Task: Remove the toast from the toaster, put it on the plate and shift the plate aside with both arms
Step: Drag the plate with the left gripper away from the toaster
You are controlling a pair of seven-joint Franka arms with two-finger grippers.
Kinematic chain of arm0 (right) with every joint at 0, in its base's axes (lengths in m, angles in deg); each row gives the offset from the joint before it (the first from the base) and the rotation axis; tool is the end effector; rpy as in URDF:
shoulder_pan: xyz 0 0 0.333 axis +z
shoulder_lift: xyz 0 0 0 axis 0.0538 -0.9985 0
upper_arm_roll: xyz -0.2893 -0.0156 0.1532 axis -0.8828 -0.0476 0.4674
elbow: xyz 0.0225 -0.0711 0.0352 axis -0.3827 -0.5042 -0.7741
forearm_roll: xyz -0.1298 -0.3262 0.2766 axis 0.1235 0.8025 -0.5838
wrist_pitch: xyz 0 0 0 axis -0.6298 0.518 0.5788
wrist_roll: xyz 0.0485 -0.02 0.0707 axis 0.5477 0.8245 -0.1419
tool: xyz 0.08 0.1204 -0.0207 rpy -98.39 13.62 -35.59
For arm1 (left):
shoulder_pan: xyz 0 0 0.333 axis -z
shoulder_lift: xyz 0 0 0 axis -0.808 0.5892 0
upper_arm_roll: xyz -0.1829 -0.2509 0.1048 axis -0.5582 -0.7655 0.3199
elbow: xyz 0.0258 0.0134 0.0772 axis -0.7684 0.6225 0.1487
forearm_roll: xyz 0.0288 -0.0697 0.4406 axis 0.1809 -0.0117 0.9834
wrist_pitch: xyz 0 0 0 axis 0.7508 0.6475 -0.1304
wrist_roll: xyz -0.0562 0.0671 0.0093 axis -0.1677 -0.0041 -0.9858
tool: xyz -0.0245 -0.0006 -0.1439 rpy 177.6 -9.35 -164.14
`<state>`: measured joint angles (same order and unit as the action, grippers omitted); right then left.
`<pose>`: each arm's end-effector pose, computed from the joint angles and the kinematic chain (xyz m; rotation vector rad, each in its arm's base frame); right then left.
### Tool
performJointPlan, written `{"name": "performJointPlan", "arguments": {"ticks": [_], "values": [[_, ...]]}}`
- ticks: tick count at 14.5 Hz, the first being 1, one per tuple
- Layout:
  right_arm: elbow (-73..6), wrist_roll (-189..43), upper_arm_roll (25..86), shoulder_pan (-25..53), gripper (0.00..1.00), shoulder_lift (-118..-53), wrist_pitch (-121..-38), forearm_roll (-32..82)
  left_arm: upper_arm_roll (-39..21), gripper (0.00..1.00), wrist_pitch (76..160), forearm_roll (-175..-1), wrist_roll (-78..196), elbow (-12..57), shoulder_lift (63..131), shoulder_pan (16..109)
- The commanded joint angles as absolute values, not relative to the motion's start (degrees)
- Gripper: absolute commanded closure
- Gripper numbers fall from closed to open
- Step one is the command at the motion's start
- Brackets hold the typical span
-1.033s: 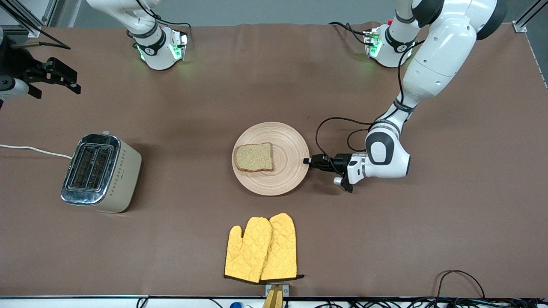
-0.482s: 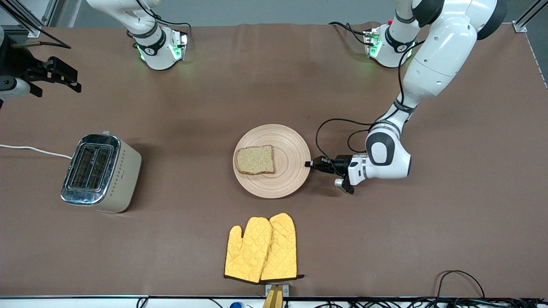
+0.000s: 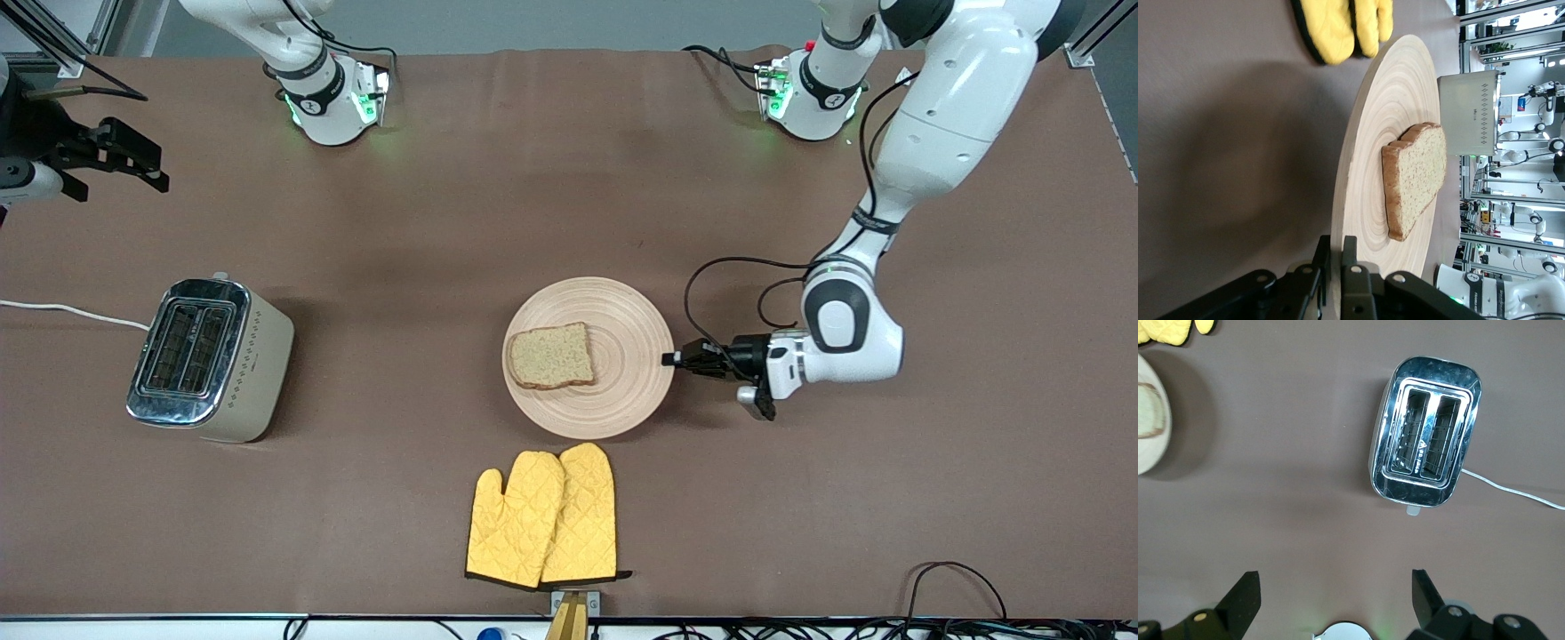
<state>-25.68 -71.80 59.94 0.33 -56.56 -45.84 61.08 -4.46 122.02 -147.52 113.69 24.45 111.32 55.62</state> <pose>0.5591 0.0240 0.6342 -3.1150 -0.1681 0.1011 0.6474 -0.2488 0.1255 2.0479 -0.2031 -0.0250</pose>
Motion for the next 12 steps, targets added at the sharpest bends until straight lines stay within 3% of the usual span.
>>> {"name": "performJointPlan", "arguments": {"ticks": [1, 5, 12], "values": [[-25.72, -70.97, 60.16, 0.52, 0.00, -55.89, -45.34, 61.99, -4.77, 0.99, 115.29, -141.21, 110.66, 22.63, 108.52, 50.23], [-25.72, -71.06, 60.16, 0.52, 0.00, -55.89, -45.34, 61.99, -4.85, 0.99, 107.20, -133.45, 107.13, 17.53, 108.69, 40.92], [-25.72, -70.97, 60.25, 0.61, 0.00, -55.89, -45.34, 61.99, -4.24, 0.99, 106.39, -128.00, 104.94, 16.12, 109.14, 30.45]]}}
